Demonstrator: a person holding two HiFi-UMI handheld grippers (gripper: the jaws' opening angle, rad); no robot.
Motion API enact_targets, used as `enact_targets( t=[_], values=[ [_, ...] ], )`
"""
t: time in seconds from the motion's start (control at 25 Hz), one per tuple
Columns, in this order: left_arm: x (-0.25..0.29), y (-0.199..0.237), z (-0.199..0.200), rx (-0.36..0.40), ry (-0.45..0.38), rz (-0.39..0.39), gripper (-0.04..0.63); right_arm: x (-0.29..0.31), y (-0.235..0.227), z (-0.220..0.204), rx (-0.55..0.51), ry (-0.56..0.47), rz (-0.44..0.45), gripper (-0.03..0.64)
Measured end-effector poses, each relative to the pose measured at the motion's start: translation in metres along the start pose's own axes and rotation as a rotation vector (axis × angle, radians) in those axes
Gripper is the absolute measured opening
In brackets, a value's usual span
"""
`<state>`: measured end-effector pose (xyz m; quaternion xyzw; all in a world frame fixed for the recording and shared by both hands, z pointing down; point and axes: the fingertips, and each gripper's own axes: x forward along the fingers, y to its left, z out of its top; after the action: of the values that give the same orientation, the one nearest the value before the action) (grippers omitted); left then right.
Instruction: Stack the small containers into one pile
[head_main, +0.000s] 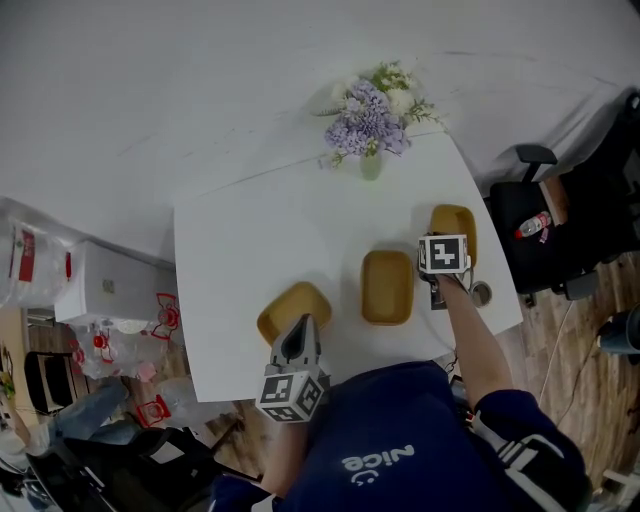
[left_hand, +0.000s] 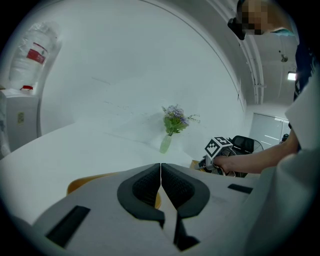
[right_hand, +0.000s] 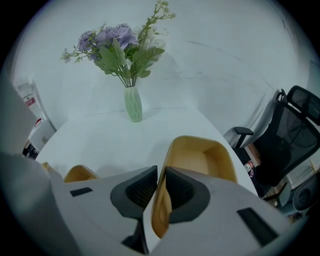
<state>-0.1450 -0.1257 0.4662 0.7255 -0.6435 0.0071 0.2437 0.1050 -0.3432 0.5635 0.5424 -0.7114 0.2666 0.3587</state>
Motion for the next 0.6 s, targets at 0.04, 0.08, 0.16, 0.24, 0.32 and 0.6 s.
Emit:
enact_targets(
  t=[0.04, 0.08, 0.16, 0.24, 0.32, 0.6],
  values=[
    [0.0, 0.0, 0.0, -0.001, 0.0, 0.001, 0.02, -0.001, 0.0, 0.0, 0.0, -0.003, -0.002, 0.078],
    [0.0, 0.001, 0.0, -0.003, 0.0, 0.002, 0.02, -0.001, -0.001, 0.001, 0.001, -0.006, -0.004, 0.078],
    [0.0, 0.002, 0.0, -0.005, -0.001, 0.003, 0.02, -0.004, -0.002, 0.001, 0.006, -0.013, -0.012, 0.072],
    [-0.001, 0.002, 0.0, -0.005, -0.003, 0.002, 0.02, -0.008, -0.003, 0.003, 0.012, -0.027, -0.017, 0.064],
    [-0.001, 0.002, 0.0, -0.008, -0.005, 0.0, 0.02, -0.014, -0.003, 0.007, 0.006, -0.048, -0.019, 0.06],
    [-0.003, 0.003, 0.0, -0.014, -0.01, -0.011, 0.02, -0.038, 0.005, 0.014, 0.009, -0.108, -0.007, 0.058]
  ],
)
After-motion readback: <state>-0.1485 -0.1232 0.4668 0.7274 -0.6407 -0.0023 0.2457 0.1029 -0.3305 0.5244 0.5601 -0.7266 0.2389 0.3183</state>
